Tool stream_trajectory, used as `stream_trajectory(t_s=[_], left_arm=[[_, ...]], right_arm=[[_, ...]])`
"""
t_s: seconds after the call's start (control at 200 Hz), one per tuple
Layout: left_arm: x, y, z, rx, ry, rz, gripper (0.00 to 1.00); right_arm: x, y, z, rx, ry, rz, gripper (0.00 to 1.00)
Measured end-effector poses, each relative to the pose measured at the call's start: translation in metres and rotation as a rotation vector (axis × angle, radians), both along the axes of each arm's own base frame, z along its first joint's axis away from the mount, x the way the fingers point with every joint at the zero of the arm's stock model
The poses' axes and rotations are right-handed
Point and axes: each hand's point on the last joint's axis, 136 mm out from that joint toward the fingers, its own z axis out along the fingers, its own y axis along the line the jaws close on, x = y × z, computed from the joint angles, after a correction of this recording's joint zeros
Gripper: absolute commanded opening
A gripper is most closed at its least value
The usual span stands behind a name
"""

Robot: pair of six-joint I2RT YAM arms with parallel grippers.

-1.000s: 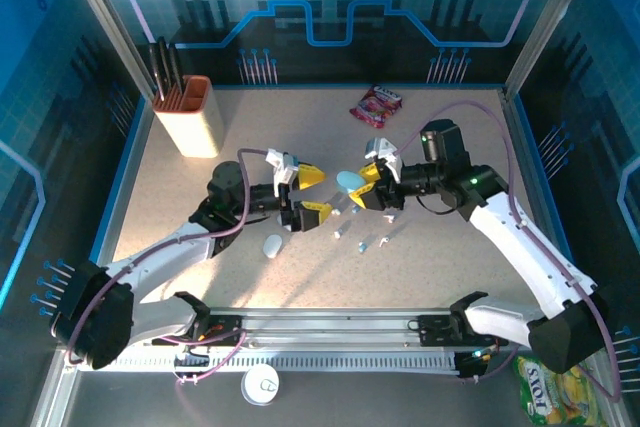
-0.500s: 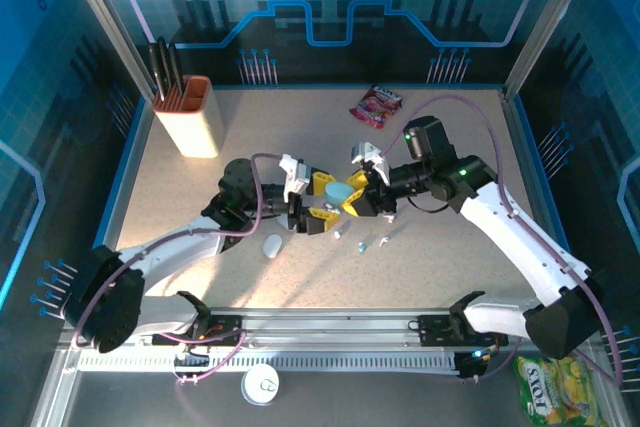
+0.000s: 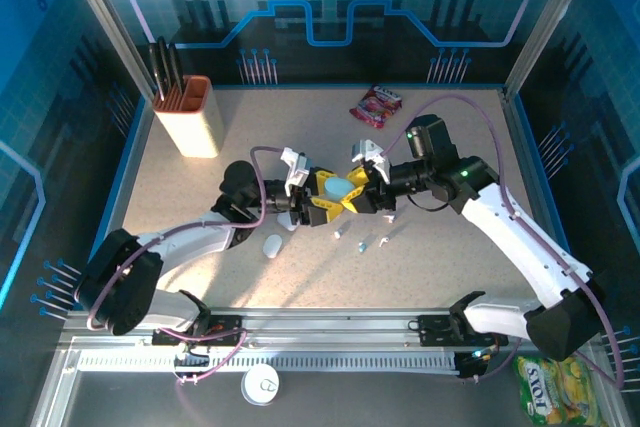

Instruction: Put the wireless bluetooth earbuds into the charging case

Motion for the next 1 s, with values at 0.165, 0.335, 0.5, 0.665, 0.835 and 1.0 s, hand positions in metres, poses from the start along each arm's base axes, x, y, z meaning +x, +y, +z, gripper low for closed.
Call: stream_trajectory(t_s=[0.165,0.335,0.5,0.665,0.835,1.0], left_arm=[[-0.003,0.003,0.004,0.004,-0.003,0.005,0.57],[-0.003,0.003,0.004,0.007,0.003,0.005,0.54],[-0.003,0.003,0.005,0.006,0.003,0.005,0.52],[-0.003,0.003,0.005,0.006,0.005,0.005,0.53],[-0.004,0.003,0.005,0.005,0.003,0.004,0.52],[-0.005,0.003,0.005,0.005,0.001,-0.002,0.47]], right_arm=[[-0.002,-0.002,0.002,0.005,-0.012,0.007,0.22],[-0.005,-0.003,0.001,0.001,-0.010,0.014,0.22],[-0.006,-0.002,0.001,0.004,-0.010,0.023,0.21],[-0.007,-0.003,0.001,0.005,-0.007,0.027,0.22],[-0.009,-0.004,-0.002,-0.005,0.004,0.028,0.21],[-0.010,-0.005,-0.005,-0.014,0.022,0.028,0.21]])
